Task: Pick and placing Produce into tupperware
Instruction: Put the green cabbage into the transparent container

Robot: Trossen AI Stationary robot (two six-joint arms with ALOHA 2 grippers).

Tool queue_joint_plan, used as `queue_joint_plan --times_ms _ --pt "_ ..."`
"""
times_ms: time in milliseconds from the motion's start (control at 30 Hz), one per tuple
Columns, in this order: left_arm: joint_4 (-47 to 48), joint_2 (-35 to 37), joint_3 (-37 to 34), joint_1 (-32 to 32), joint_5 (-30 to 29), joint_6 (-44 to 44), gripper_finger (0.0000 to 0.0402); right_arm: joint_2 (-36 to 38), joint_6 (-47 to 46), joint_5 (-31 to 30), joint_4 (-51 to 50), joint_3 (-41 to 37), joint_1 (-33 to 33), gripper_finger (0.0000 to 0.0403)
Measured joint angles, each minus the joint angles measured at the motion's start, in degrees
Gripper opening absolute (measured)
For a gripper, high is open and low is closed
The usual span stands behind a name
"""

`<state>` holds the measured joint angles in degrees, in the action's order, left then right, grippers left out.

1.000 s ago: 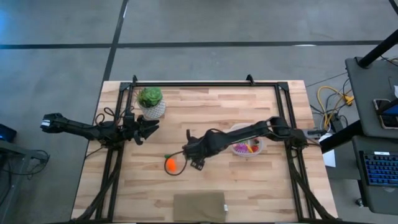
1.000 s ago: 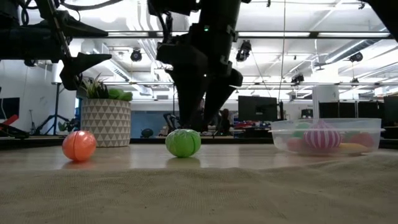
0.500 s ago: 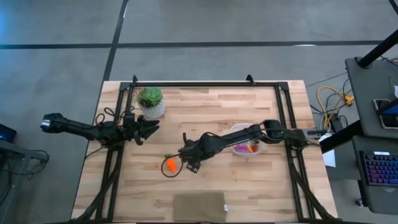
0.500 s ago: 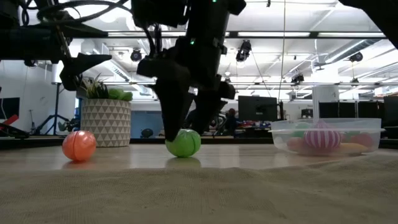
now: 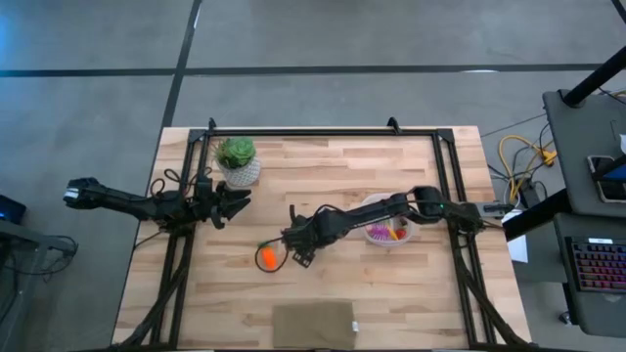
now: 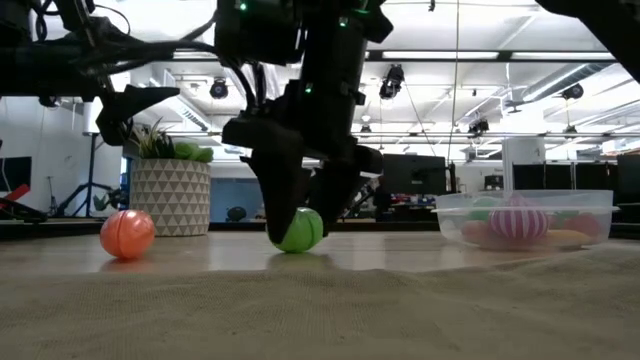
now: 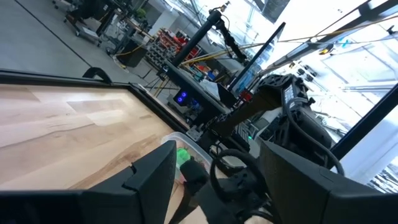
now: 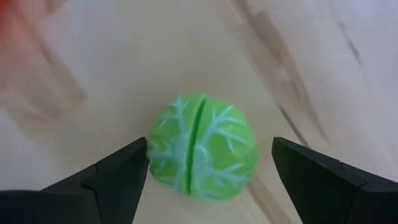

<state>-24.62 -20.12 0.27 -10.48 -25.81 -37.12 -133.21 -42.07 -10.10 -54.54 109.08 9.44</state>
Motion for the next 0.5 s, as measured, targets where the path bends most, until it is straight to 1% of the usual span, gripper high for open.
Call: queue_joint_plan --times_ms 100,233,433,500 --pt "-0.1 0.0 0.0 0.0 0.0 0.0 0.0219 0.0 -2.0 0.6 -0.1 0.1 -0.9 0.0329" --pt "-0.3 0.0 0.0 0.0 0.0 -0.1 0.0219 0.0 -4.3 3.2 0.0 0.1 -2.1 0.0329" --pt "-0.7 0.0 0.0 0.0 0.0 -0.2 0.0219 0.0 -4.6 4.1 0.1 0.2 -2.5 0.0329" --pt "-0.9 0.0 0.0 0.0 0.0 -2.3 0.0219 0.0 -4.6 4.1 0.4 0.2 -2.5 0.0329"
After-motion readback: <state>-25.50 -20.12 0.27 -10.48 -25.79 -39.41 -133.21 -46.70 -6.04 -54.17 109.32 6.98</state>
